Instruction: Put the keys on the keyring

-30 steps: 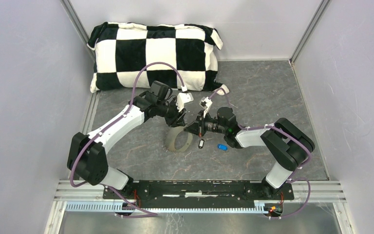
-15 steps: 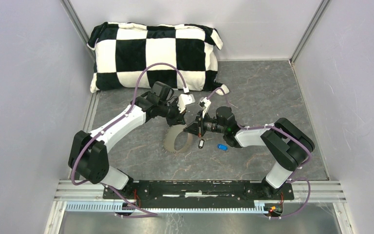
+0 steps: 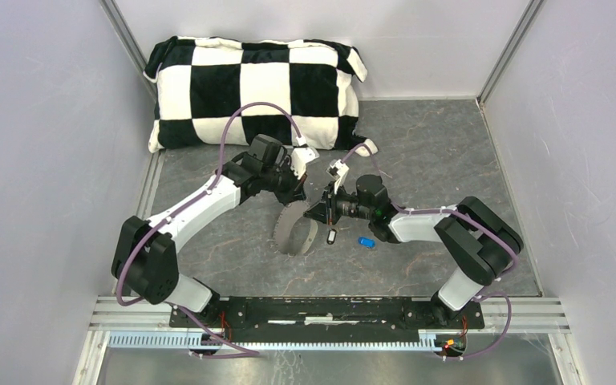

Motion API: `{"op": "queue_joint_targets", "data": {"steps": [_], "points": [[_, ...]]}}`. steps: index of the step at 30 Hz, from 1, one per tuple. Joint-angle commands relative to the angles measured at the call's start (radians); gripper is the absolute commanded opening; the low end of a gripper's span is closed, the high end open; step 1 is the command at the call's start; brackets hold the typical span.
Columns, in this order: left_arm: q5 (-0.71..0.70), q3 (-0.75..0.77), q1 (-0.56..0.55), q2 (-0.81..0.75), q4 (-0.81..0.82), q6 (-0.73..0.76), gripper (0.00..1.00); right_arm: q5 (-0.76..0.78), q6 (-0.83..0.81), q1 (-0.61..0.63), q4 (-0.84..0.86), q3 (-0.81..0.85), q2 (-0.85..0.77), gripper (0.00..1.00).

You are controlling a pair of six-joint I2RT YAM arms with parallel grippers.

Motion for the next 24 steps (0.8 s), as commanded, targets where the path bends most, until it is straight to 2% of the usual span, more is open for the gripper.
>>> {"op": "queue_joint_targets", "data": {"steps": [1,8,13,18,24], "points": [[-0.024,0.011,0.011,-0.068,0.007,-0.148,0.02,-0.006,-0.025,0.008,0.021,0.019,-0.094,0.21],[0.070,0.065,0.014,-0.129,-0.167,-0.138,0.02,-0.018,-0.018,0.008,0.020,0.028,-0.200,0.33],[0.229,0.043,0.016,-0.245,-0.234,-0.039,0.02,-0.029,-0.058,0.006,-0.015,-0.005,-0.294,0.41],[0.366,-0.015,0.014,-0.398,-0.193,0.086,0.02,-0.040,-0.145,-0.007,-0.069,-0.032,-0.413,0.43],[0.450,-0.021,0.014,-0.441,-0.170,0.115,0.02,-0.112,-0.287,-0.017,-0.152,0.001,-0.507,0.43]]}}
